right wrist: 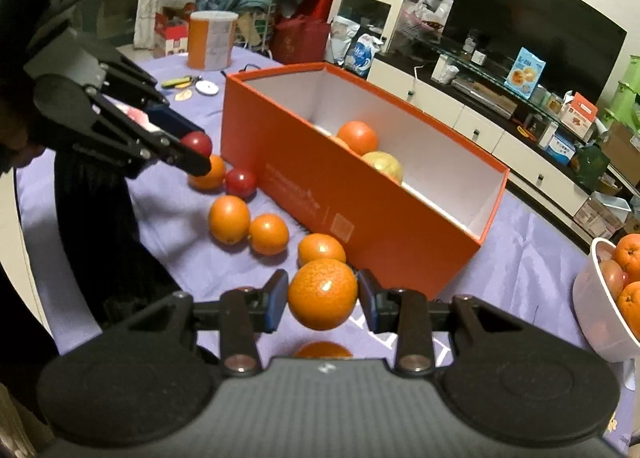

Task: Organize fruits
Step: 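Carry the tomato with the left gripper while the right gripper carries the tangerine over the box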

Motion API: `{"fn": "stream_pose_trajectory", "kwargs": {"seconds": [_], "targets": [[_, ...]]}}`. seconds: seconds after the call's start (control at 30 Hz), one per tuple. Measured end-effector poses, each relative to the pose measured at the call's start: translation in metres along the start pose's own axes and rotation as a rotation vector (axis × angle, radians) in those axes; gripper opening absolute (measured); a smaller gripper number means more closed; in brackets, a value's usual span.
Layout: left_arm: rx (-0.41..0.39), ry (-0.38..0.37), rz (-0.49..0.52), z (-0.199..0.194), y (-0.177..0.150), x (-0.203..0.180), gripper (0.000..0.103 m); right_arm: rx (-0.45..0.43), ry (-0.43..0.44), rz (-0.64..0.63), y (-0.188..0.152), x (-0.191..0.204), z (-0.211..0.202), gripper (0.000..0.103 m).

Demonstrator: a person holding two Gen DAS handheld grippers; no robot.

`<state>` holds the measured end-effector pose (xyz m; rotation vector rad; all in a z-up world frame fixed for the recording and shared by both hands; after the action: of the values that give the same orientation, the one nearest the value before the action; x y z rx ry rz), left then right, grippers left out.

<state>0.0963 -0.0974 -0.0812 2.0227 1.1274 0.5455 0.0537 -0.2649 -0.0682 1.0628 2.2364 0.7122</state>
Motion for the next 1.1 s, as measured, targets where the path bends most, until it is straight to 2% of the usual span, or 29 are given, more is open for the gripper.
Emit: {"fn": "stream_pose_trajectory", "kwargs": {"seconds": [0.13,0.3,0.43,0.57,0.7,0.83,1.1], "targets": [[-0.05,0.006,-0.064,-0.013,0.019,0.006,0.0,-0.048,-0.021,0.067,0.016,-0.01,-0.011,0.036],[-0.111,0.064,-0.137,-0.019,0.056,0.024,0.0,-0.114,-0.079,0.146,0.051,-0.031,-0.019,0.036],[-0.135,0.121,-0.18,-0.001,0.088,0.035,0.0,-0.163,-0.126,0.228,0.089,-0.055,-0.007,0.036],[-0.129,0.167,-0.216,0.026,0.1,0.046,0.0,-0.171,-0.143,0.33,0.107,-0.075,0.018,0.036],[-0.097,0.196,-0.24,0.052,0.095,0.053,0.0,-0.145,-0.146,0.377,0.115,-0.08,0.053,0.036],[-0.06,0.244,-0.232,0.075,0.089,0.056,0.0,-0.092,-0.154,0.388,0.106,-0.074,0.083,0.036],[-0.022,0.256,-0.244,0.098,0.085,0.052,0.0,-0.027,-0.171,0.42,0.085,-0.073,0.104,0.036]]}}
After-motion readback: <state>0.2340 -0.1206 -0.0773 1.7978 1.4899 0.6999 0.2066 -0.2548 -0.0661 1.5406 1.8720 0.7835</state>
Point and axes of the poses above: each gripper's, at about its wrist camera, not at the fingertips, and z roughly the way its jaws point, x to its left, y to its top, the point moved 9 cm from there along z, roughly the way its jaws point, and after that the axes turned 4 degrees about -z, right-handed, at the moved point
